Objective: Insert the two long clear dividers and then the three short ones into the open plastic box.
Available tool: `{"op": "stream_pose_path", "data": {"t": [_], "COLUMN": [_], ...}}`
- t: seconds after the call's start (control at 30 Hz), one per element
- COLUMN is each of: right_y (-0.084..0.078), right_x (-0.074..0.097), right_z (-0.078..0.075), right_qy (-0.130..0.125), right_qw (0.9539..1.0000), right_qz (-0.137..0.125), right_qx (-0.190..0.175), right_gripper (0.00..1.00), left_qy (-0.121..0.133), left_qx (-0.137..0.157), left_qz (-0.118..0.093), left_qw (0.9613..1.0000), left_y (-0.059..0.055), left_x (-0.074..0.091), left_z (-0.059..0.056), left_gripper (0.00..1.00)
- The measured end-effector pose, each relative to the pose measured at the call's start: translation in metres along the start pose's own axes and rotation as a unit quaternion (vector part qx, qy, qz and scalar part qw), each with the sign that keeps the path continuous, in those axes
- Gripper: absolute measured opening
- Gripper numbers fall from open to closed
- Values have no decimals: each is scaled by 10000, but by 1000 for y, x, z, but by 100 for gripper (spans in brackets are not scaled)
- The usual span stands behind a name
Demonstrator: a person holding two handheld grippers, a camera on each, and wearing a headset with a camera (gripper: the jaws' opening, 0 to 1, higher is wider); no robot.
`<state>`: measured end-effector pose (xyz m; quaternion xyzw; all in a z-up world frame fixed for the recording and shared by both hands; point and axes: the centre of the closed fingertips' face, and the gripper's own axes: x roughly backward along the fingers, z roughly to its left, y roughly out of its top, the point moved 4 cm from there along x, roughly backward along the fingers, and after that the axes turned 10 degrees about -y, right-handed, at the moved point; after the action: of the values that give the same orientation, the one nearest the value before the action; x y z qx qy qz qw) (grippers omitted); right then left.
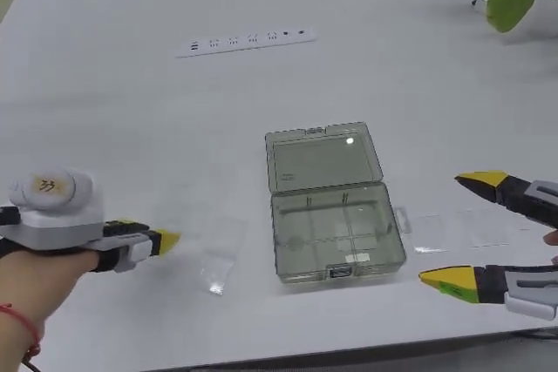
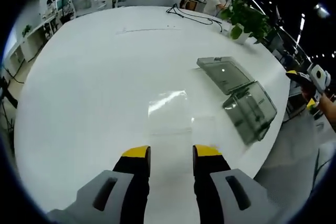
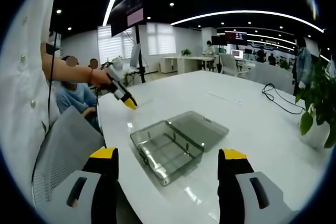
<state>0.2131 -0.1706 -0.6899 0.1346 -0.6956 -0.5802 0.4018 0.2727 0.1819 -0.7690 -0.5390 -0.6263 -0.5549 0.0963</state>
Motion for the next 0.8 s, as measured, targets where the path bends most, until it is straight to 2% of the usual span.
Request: {"op": "stream_pose_path", "data": {"t": [0.07, 0.2, 0.23, 0.3, 0.33, 0.5, 0.6, 0.63, 0.73, 0.8], "right_y": [4, 18, 19, 29, 32, 52, 61, 67, 74, 81], "right_x": [-1, -5, -6, -8, -9, -13, -15, -16, -19, -20], "right_z": [1, 6, 7, 10, 11, 18, 22, 24, 27, 31], "right_qy": [5, 29, 31, 57, 53, 62, 82, 68, 49, 31], "right_qw": [10000, 9998, 9997, 9992, 9991, 9974, 9965, 9956, 9943, 9932], "right_qz": [-12, -120, -145, -252, -276, -505, -588, -666, -649, -752], "right_qx": [-42, -184, -200, -300, -316, -503, -596, -660, -849, -888], "right_gripper": [76, 71, 71, 70, 68, 66, 62, 61, 58, 54], "left_qy": [-75, -340, -368, -571, -607, -959, -1117, -1237, -1368, -1553], "left_qx": [47, 102, 93, 133, 133, 171, 131, 156, 148, 153], "left_qz": [-155, -531, -562, -781, -824, -1206, -1298, -1394, -1465, -1548], "left_qw": [9998, 9980, 9977, 9952, 9947, 9879, 9851, 9823, 9796, 9755], "left_y": [4, 16, 17, 25, 27, 42, 45, 48, 50, 53], "left_x": [2, 7, 7, 8, 9, 11, 10, 9, 8, 8], "left_z": [-6, -27, -29, -44, -48, -79, -92, -102, -115, -130], "left_gripper": [30, 30, 30, 30, 30, 30, 30, 30, 30, 30]}}
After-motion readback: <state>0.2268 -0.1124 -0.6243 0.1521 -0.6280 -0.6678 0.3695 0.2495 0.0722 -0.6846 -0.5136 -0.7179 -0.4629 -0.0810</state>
